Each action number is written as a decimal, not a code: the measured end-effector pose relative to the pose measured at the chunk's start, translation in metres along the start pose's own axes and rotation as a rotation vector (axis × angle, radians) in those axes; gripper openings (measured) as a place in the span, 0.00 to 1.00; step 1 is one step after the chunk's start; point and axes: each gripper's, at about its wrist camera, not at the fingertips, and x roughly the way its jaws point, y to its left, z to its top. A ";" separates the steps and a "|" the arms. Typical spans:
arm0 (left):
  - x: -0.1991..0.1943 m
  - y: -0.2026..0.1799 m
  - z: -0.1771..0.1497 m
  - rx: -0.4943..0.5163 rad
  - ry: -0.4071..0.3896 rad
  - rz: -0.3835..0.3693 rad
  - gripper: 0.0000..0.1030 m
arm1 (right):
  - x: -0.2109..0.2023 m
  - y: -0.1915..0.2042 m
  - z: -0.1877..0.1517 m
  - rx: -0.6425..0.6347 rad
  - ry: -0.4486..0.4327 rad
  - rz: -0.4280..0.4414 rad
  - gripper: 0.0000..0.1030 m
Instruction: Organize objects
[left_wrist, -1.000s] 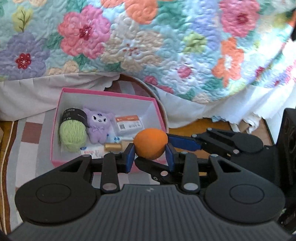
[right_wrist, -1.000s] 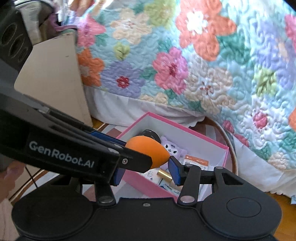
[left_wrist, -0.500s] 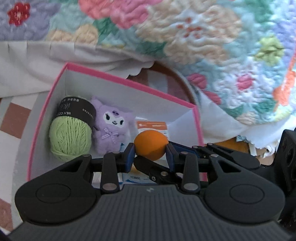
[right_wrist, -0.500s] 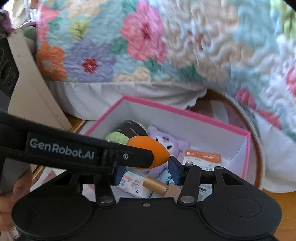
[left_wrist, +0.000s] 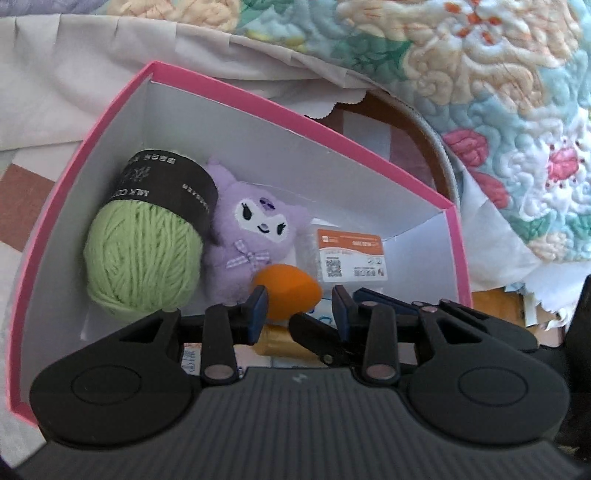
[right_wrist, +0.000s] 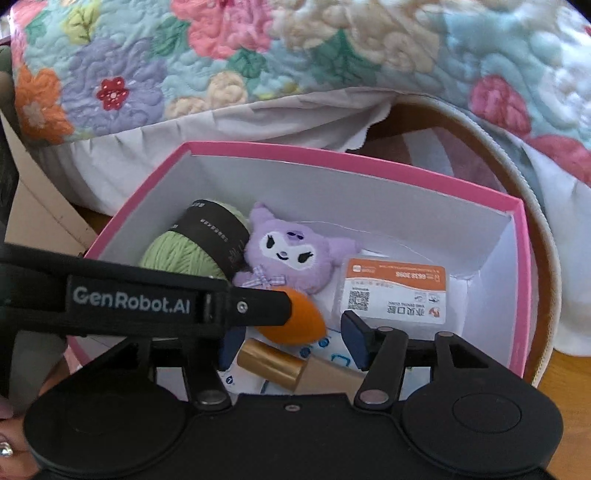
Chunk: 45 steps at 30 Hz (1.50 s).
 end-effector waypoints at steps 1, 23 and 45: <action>-0.001 -0.001 -0.001 0.010 -0.001 0.003 0.35 | -0.001 0.000 -0.001 -0.002 -0.004 -0.001 0.60; -0.153 -0.018 -0.041 0.183 -0.057 0.159 0.38 | -0.135 0.047 -0.031 -0.061 -0.148 0.012 0.66; -0.250 -0.025 -0.106 0.161 -0.037 0.156 0.41 | -0.224 0.085 -0.076 0.014 -0.145 -0.018 0.75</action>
